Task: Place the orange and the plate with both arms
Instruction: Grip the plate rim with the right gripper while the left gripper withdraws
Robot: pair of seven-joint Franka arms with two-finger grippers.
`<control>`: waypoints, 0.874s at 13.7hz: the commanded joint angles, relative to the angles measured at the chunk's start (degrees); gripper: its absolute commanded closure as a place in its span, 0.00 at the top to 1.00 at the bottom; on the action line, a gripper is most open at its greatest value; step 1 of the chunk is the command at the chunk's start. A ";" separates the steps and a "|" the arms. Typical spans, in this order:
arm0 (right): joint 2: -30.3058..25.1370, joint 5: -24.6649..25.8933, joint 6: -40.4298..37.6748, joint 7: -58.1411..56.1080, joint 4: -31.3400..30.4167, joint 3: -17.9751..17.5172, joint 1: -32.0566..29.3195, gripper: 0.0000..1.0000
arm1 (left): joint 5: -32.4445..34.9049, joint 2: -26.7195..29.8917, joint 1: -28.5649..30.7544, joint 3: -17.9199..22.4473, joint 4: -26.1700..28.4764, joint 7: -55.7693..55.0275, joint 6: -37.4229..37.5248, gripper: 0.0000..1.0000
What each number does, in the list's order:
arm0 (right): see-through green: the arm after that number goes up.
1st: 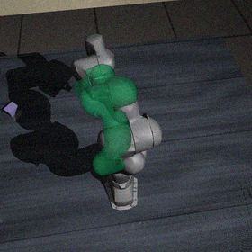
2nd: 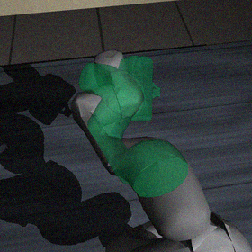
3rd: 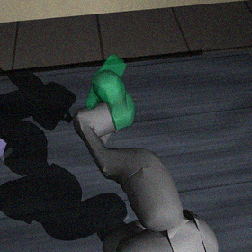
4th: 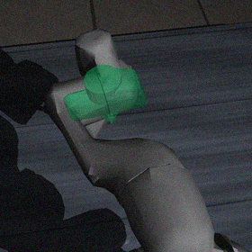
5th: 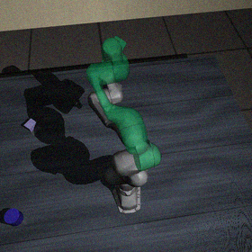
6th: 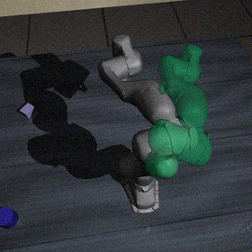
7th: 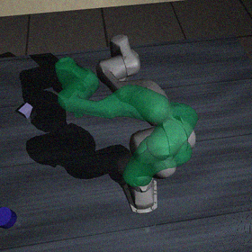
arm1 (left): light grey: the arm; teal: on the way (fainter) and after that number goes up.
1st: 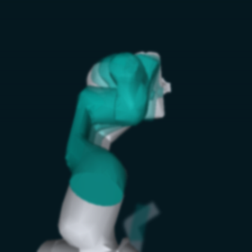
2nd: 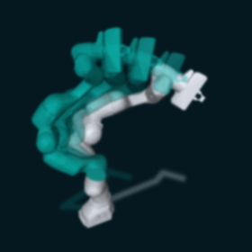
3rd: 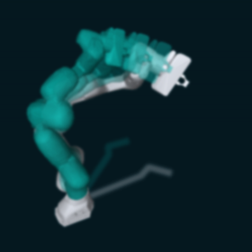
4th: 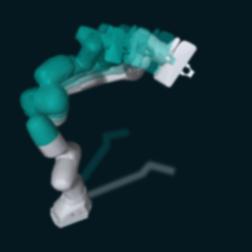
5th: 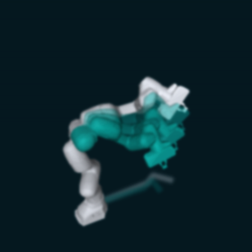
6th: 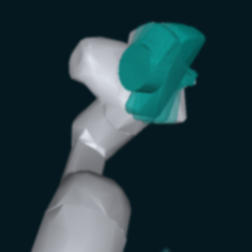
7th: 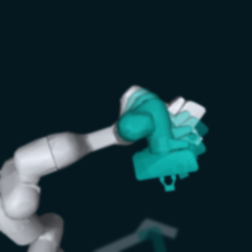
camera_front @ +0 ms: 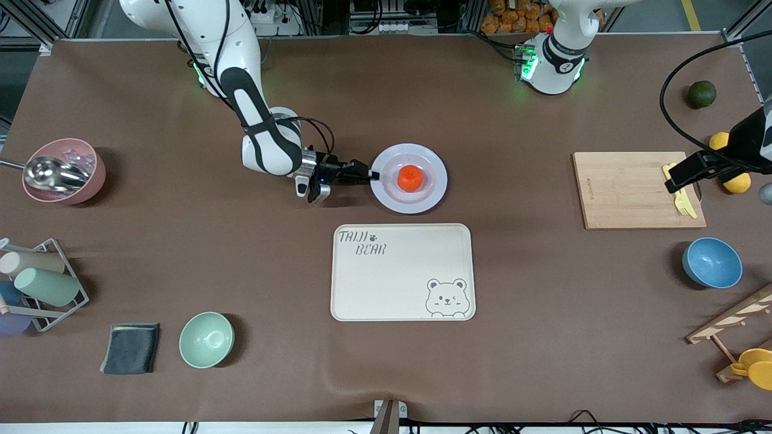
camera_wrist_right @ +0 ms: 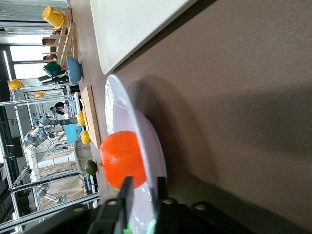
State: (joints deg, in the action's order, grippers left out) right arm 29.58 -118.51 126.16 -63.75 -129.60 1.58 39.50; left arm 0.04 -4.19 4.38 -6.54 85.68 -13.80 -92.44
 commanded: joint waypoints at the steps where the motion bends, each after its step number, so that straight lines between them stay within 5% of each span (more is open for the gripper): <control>1: 1.36 -2.78 0.05 -2.87 0.66 0.70 1.19 0.00 | -1.10 2.69 -0.25 0.47 2.21 1.23 0.42 1.00; 5: 0.13 -3.04 -2.40 -2.08 0.57 0.53 0.40 0.00 | -1.01 3.48 -0.16 0.39 2.56 1.23 0.51 1.00; 12: -0.31 -5.07 -17.78 -2.34 0.13 0.70 -3.55 0.00 | -0.48 3.66 -0.07 0.39 2.73 1.23 1.82 1.00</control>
State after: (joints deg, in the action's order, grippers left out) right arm 29.84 -121.85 111.13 -65.01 -129.14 2.84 37.69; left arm 0.04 -2.20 4.29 -6.54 87.23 -13.72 -91.24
